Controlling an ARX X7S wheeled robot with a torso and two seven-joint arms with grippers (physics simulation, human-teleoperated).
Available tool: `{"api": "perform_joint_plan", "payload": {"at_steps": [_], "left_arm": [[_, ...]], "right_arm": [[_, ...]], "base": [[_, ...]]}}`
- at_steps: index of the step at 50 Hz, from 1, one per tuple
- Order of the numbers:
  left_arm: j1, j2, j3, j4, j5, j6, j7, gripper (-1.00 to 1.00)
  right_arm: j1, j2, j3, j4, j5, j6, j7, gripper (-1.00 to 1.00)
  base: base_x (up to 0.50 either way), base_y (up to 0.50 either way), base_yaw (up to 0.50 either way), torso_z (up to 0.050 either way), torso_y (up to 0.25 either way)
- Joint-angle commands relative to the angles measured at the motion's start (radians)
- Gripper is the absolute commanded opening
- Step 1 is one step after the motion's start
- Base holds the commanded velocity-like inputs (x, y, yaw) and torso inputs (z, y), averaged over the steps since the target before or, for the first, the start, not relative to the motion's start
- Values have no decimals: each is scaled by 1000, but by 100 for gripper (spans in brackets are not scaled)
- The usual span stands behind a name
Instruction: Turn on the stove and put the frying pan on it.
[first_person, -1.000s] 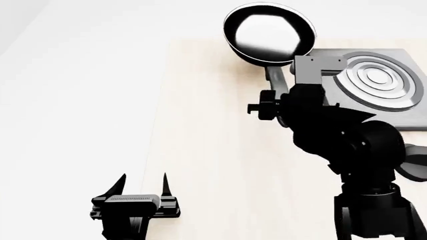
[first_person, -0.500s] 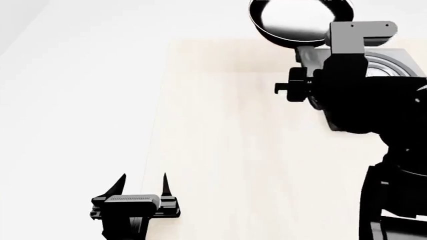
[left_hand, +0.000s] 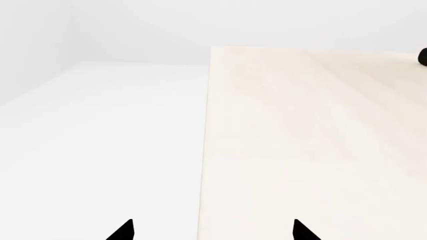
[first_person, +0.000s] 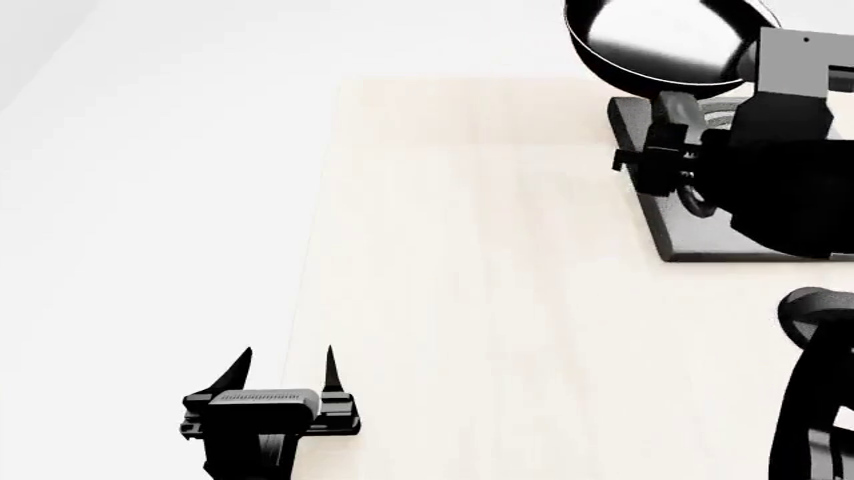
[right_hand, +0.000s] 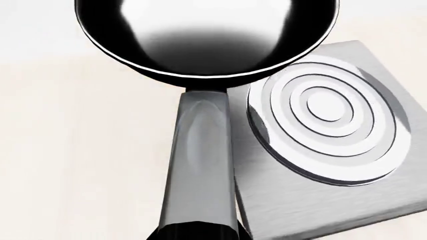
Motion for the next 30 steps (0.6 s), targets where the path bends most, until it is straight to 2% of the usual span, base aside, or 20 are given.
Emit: {"api": "perform_joint_plan", "payload": {"at_steps": [1,30], "left_arm": [[9,-4,3,-32,-2,-27,-11,100],[9,-7,9,-32,-4,-24,-18,100]], "right_arm": [[-2,48,71,-12,31,-15,37,-100],[-151,144,155,-54,96,-68,79,-100]], "base": [[0,0,0,0,0],[0,0,0,0,1]]}}
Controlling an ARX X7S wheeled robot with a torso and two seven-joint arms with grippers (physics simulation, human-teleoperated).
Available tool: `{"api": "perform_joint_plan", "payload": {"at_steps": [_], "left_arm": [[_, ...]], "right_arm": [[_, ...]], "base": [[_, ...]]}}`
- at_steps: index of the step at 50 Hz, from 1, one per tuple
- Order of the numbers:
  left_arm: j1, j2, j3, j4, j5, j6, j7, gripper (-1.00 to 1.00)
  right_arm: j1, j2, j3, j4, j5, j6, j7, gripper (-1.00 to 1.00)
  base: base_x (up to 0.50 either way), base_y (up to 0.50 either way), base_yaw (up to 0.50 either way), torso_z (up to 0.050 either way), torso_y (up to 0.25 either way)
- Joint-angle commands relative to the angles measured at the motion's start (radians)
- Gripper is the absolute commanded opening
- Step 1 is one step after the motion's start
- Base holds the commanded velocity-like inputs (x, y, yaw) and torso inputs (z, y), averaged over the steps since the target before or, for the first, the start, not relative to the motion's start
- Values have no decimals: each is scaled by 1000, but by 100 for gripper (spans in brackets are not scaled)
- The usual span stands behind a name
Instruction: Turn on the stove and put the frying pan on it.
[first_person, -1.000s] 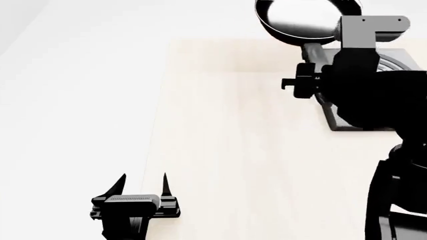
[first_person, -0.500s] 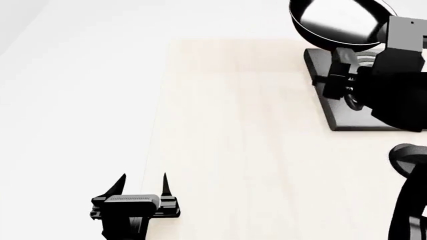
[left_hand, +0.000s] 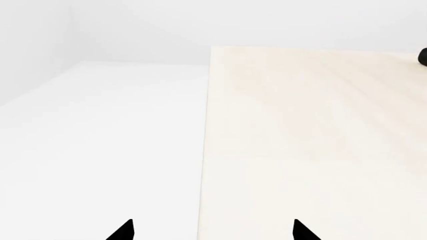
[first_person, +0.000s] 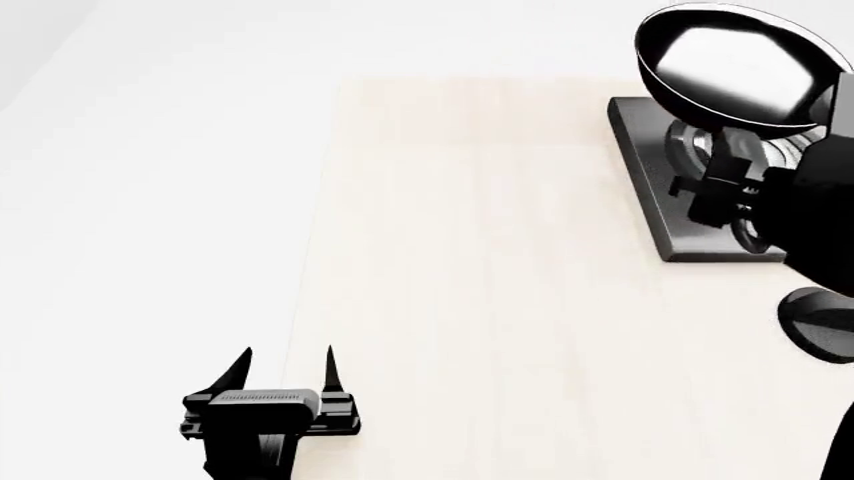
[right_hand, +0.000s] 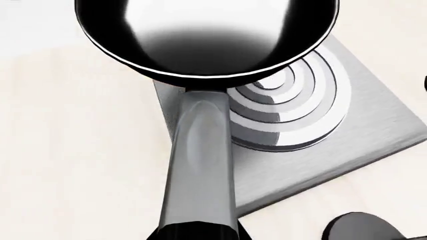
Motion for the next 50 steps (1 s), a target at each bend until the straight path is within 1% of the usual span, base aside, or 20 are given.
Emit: {"api": "perform_joint_plan", "payload": {"at_steps": [1,28,50], "left_arm": [[11,-4,3,-30,-2,-28,-13,100],[10,-7,8,-32,-7,-22,-14,100],[9,-9,11,-34,-9,-20,-19,100]], "right_arm": [[-29,38,52,-31,12,-24,14,-100],[-119,63,54,-33,30,-75,4,-100],[-159,84,63,-30,42,-102,3,-100]], "base": [[0,0,0,0,10],[0,0,0,0,1],[0,0,0,0,1]]}}
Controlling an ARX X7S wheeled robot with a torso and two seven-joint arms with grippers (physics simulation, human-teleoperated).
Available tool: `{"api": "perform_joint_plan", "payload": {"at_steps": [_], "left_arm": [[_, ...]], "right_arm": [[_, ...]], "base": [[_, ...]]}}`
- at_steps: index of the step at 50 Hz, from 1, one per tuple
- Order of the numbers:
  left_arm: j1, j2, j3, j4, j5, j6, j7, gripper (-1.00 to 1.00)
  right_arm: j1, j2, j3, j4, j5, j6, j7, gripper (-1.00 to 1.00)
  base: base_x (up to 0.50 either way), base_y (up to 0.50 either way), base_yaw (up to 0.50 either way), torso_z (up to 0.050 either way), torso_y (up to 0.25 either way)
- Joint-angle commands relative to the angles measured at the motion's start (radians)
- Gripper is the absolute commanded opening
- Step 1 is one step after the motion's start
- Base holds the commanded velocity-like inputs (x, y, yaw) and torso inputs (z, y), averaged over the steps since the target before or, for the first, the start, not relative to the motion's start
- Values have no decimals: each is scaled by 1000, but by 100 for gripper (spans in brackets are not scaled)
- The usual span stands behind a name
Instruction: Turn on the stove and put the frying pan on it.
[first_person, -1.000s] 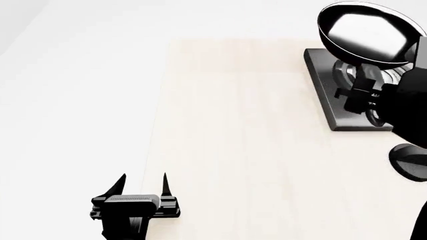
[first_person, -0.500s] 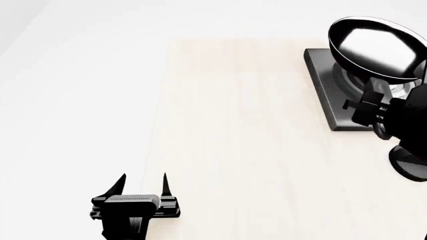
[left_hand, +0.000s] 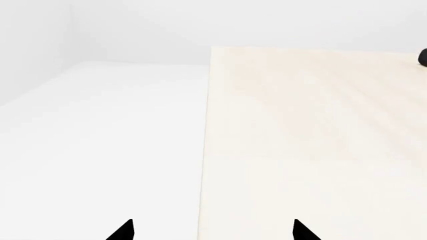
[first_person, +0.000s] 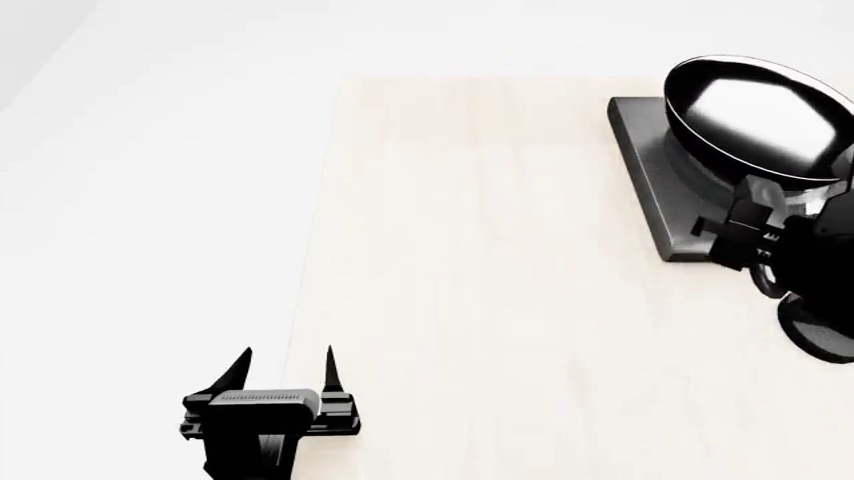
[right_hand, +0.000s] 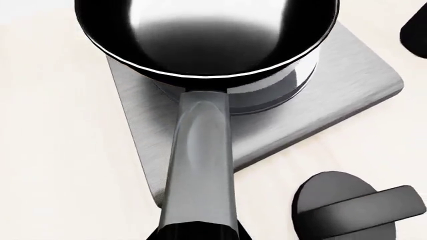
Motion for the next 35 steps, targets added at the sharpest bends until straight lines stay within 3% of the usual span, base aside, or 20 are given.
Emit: {"api": "perform_joint_plan", "payload": {"at_steps": [1,35], "left_arm": [[11,-4,3,-31,-4,-28,-13,100],[9,-8,9,-31,-8,-27,-17,100]], "right_arm": [[-2,13,13,-15,-20,-23,-9,-100],[-61,32,23,-15,-6,-60,-14,-100]], "base": [[0,0,0,0,0],[0,0,0,0,1]]}}
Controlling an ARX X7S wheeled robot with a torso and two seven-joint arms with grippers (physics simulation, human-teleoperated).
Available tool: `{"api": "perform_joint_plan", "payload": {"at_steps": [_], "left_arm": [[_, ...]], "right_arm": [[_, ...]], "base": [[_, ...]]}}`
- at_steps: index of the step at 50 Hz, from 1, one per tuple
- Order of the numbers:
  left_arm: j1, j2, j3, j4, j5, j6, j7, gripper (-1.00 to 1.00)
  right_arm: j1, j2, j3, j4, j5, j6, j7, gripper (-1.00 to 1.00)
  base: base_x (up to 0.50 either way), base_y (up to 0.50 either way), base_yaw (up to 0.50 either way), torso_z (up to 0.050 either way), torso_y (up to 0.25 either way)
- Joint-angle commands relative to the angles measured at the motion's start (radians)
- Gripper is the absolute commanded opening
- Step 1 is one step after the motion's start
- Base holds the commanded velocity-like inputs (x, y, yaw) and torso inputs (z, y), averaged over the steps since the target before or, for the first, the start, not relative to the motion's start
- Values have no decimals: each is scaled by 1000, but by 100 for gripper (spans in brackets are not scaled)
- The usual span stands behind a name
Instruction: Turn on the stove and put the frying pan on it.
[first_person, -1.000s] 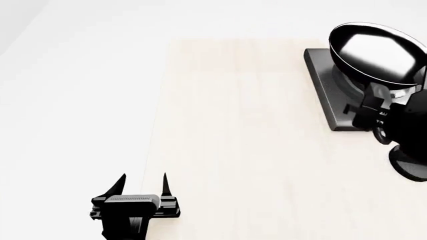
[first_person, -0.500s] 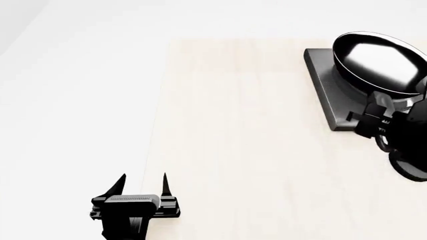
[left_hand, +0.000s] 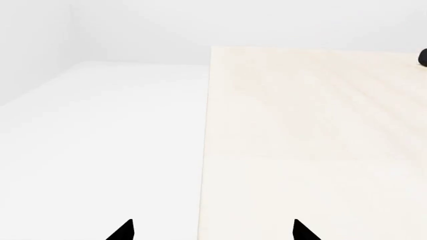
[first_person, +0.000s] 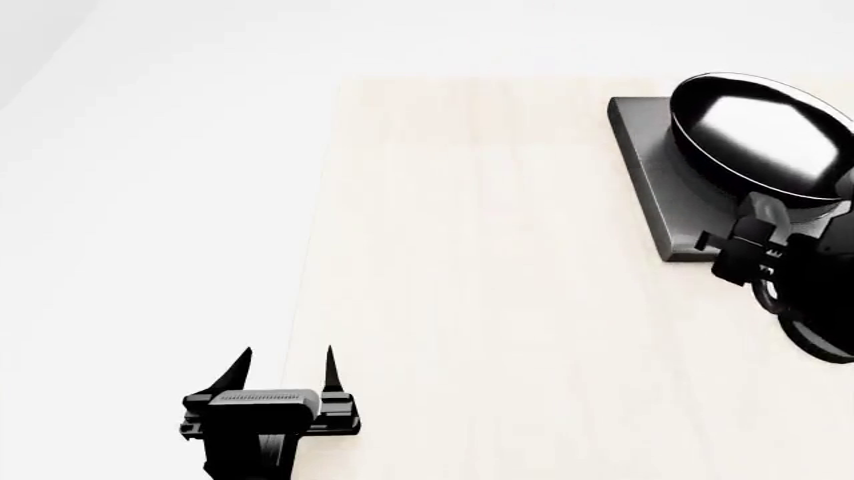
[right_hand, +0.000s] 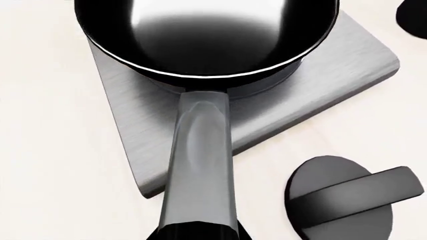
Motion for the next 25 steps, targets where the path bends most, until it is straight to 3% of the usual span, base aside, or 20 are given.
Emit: {"api": "perform_joint_plan", "payload": {"at_steps": [1,5,6,25], "left_arm": [[10,-4,3,-31,-4,-28,-12,100],[10,-5,4,-31,-5,-28,-13,100],[11,-5,4,-29,-6,-29,-14,100],[11,-7,7,-29,-8,-27,-16,100]], "right_arm": [[5,13,11,-10,-28,-15,-9,-100],[-1,15,9,-8,-30,-22,-15,-100],[8,17,19,-23,-24,-18,9,100],[22,12,26,-72,27,10,55,100]], "base": [[0,0,0,0,0],[0,0,0,0,0],[0,0,0,0,0],[0,0,0,-1,0]]}}
